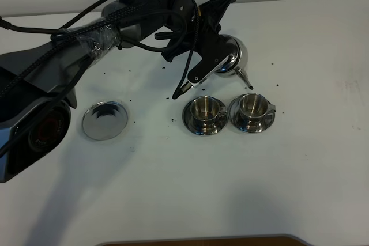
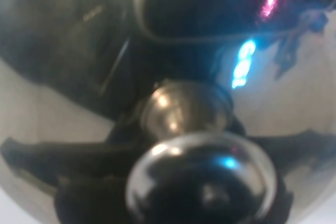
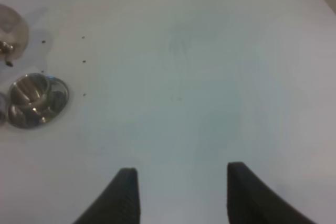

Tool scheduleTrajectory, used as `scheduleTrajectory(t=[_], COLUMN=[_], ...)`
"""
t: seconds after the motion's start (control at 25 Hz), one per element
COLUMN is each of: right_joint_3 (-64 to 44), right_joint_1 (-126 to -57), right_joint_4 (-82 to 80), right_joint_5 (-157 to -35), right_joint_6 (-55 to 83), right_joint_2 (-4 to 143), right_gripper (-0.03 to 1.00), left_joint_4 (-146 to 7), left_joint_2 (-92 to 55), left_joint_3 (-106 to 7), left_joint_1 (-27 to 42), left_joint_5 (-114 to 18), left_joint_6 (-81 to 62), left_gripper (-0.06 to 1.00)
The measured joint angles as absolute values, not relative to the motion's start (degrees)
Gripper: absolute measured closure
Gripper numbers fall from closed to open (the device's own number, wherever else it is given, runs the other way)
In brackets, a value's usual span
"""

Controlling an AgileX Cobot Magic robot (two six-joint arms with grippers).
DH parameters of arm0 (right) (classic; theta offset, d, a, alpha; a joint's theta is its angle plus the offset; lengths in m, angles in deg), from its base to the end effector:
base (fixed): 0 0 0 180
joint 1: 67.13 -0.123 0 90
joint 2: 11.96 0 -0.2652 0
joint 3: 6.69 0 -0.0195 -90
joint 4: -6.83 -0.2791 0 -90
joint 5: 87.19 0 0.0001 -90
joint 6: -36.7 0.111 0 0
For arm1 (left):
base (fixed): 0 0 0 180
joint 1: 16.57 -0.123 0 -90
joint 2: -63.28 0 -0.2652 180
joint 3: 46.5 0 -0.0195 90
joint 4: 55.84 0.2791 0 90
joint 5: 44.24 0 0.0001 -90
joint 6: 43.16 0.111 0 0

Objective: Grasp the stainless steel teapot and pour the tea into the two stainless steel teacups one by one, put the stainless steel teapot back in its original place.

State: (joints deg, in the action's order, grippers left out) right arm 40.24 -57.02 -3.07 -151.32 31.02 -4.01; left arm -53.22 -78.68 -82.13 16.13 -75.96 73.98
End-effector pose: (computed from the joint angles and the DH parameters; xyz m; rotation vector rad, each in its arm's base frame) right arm 0.0528 0.0080 0.2835 0.0631 2.0639 0.0379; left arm 0.4696 -0.2983 0.1441 2.4603 0.6239 0.6904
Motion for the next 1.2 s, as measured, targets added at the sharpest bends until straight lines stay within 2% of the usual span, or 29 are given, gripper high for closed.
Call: scheduleTrajectory(t=[0.36,1.2], right_joint_3=[40.24,40.24], right_joint_1=[-57.02,-57.02], right_joint_4=[-3.07,-3.07], right_joint_5=[-151.32,-151.32], right_joint_6=[31.02,31.06], right_joint_2=[-4.01,-4.01], right_gripper=[0.57,0.57], left_joint_4=[-47.54,-42.54], left_joint_2=[-78.68,-78.68], left_joint_3=[-82.13,-82.13], left_joint_1=[17.19,20.38], left_joint_5=[-72.38,-73.31], left_joint_6=[74.88,74.93], left_gripper=[0.7,0.7])
